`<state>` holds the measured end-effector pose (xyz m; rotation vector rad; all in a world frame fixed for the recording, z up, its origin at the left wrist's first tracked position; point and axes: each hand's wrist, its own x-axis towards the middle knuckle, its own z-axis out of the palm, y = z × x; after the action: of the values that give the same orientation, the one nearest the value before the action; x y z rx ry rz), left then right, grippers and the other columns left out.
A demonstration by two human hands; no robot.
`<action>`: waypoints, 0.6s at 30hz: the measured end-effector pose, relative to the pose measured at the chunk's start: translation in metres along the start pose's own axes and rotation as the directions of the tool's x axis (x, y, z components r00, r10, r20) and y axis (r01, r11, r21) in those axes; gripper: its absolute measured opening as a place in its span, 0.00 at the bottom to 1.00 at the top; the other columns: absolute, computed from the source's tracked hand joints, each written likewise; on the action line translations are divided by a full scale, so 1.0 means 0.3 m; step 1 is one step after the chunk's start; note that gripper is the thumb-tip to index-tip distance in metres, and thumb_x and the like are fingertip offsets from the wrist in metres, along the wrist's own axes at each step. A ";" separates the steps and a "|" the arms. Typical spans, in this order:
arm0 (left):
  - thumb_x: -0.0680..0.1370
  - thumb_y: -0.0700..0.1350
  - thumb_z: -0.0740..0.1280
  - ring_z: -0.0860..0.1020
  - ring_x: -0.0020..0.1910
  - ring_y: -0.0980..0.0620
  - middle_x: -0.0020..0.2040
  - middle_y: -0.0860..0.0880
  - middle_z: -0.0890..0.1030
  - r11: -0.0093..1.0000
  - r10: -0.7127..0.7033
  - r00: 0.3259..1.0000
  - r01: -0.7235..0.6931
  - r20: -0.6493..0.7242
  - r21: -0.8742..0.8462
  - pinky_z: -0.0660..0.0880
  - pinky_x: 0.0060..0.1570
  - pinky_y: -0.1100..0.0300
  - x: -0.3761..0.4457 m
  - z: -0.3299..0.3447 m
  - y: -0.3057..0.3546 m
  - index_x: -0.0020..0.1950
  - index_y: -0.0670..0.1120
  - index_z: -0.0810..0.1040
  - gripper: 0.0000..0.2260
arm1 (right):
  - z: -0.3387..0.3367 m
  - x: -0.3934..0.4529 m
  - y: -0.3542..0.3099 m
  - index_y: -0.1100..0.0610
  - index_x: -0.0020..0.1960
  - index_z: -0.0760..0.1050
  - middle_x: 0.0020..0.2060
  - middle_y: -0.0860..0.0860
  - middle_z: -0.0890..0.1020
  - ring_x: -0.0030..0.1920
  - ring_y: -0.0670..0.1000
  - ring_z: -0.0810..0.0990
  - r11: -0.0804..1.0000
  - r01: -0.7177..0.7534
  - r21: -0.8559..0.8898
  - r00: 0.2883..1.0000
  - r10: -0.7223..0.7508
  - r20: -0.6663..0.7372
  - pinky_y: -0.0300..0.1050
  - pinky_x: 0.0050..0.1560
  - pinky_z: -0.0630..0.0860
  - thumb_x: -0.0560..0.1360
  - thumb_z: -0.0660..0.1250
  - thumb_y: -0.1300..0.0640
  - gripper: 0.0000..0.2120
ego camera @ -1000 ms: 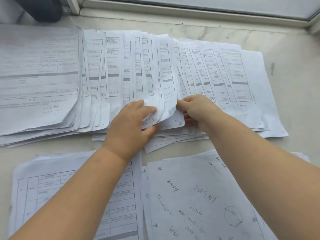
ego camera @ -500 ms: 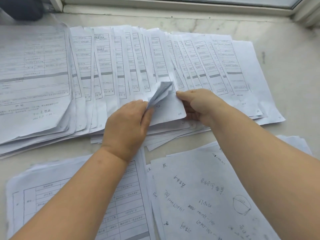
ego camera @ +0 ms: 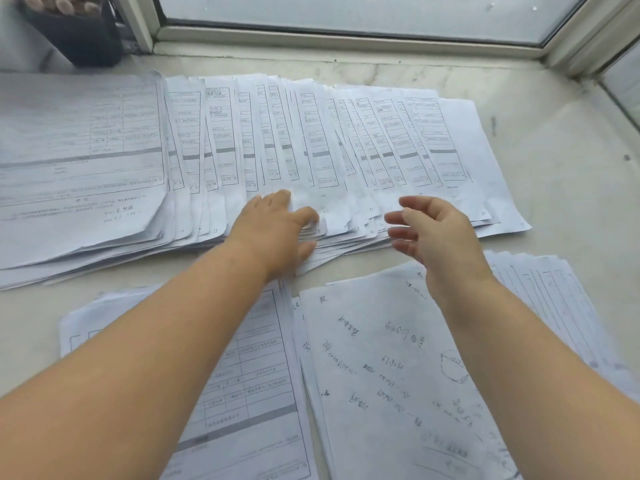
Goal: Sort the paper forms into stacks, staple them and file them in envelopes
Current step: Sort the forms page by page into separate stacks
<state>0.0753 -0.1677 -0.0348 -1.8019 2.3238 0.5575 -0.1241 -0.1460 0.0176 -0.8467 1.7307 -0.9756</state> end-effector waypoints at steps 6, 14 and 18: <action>0.81 0.48 0.61 0.59 0.75 0.47 0.76 0.46 0.62 0.966 0.033 0.946 -0.113 -0.322 -0.232 0.49 0.74 0.56 -0.290 0.011 0.070 0.74 0.48 0.66 0.21 | -0.120 -0.376 0.198 0.54 0.50 0.78 0.38 0.50 0.85 0.36 0.47 0.80 0.979 -0.052 -0.195 0.962 0.102 0.253 0.39 0.38 0.78 0.78 0.64 0.63 0.07; 0.75 0.54 0.65 0.71 0.63 0.57 0.62 0.55 0.74 0.843 -0.190 0.910 -0.040 -0.368 -0.537 0.65 0.63 0.66 -1.029 0.361 0.190 0.59 0.50 0.78 0.15 | -0.179 -0.728 0.396 0.46 0.47 0.76 0.38 0.48 0.83 0.42 0.50 0.82 0.807 0.153 -0.570 0.882 0.149 0.447 0.50 0.49 0.80 0.75 0.68 0.56 0.05; 0.70 0.62 0.64 0.68 0.65 0.58 0.64 0.58 0.71 0.831 -0.117 0.958 -0.051 -0.263 -0.555 0.61 0.65 0.65 -1.124 0.468 0.202 0.58 0.54 0.78 0.21 | -0.160 -0.774 0.438 0.50 0.49 0.76 0.37 0.50 0.85 0.37 0.49 0.83 0.830 0.025 -0.557 0.862 0.264 0.433 0.48 0.46 0.81 0.77 0.66 0.57 0.03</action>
<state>0.0924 0.2021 -0.0378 -2.3010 2.4791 1.1424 -0.1107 0.1242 0.0030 -1.2074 1.5837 -0.1141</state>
